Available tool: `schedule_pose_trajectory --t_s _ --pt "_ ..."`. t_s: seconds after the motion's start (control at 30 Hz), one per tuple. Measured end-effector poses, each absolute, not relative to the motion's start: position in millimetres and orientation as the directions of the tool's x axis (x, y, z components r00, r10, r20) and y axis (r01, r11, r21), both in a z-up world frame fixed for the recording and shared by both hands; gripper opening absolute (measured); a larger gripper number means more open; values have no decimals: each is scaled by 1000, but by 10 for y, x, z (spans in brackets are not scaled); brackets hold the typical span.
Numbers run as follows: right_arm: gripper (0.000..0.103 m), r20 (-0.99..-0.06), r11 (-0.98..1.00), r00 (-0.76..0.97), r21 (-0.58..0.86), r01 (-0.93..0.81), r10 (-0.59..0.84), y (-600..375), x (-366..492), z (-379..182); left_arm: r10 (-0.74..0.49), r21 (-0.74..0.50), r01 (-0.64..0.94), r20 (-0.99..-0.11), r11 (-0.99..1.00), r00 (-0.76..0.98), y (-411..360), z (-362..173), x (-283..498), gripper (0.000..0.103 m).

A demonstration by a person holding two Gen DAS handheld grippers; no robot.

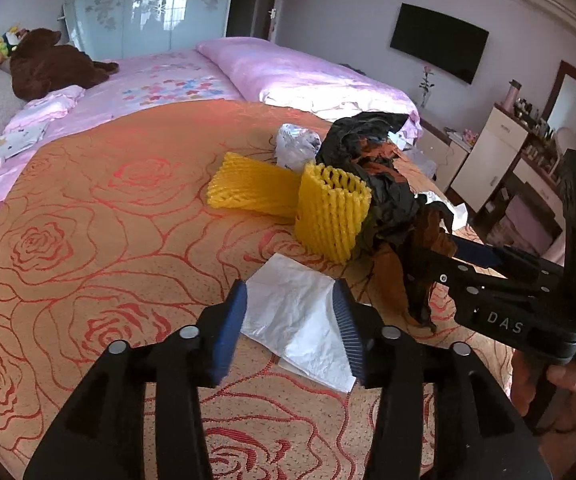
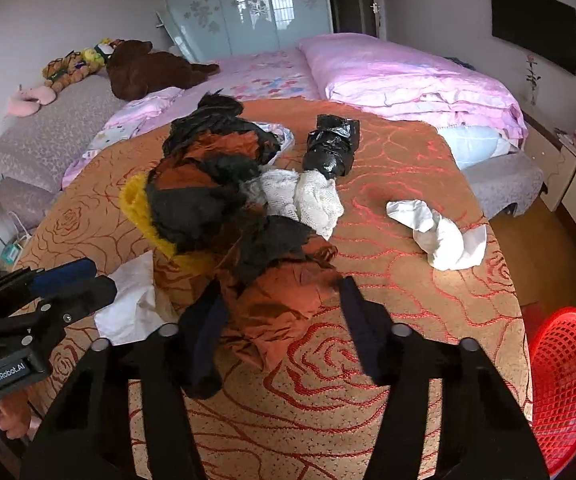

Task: Collect trash
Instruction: 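Grasp the white tissue with the left tool, then grasp the dark brown cloth with the right tool while the left tool holds the tissue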

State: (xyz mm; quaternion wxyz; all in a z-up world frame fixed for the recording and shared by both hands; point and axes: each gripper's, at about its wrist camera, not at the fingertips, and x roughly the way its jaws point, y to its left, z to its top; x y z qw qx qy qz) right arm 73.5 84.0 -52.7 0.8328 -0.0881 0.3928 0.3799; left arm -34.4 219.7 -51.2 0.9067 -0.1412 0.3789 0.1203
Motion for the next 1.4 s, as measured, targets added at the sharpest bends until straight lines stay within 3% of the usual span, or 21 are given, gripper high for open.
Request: schedule_pose_trajectory --t_s 0.03,0.07,0.1,0.23,0.53,0.6,0.67,0.93,1.4 --pt "45 -721 694 401 153 -703 565 831 740 -522 107 -166 -320 -721 933 685 2194 -512 -344 49" --pt "28 -721 689 394 158 -707 570 814 749 -520 103 -166 -316 -721 934 685 2190 -511 -341 52" --pt "22 -728 690 391 155 -707 564 802 759 -523 101 -164 -311 -721 936 685 2180 -510 -343 53" --pt "22 -728 704 394 168 -690 560 677 768 -502 65 -169 -275 -735 947 675 2118 -563 -313 59" --pt "22 -729 742 431 156 -651 531 359 738 -490 37 -172 -261 -767 950 641 2066 -758 -222 58" --pt "22 -730 749 432 163 -642 529 313 749 -499 47 -157 -260 -768 953 638 2049 -776 -208 50" --pt "22 -733 753 430 169 -636 528 285 752 -507 61 -136 -256 -769 957 637 2028 -787 -209 35" --pt "22 -725 748 428 179 -640 539 232 707 -482 61 -126 -245 -770 961 635 1949 -761 -235 11" --pt "22 -686 762 475 181 -622 551 15 696 -268 69 -133 -205 -655 970 753 1831 -125 -500 9"
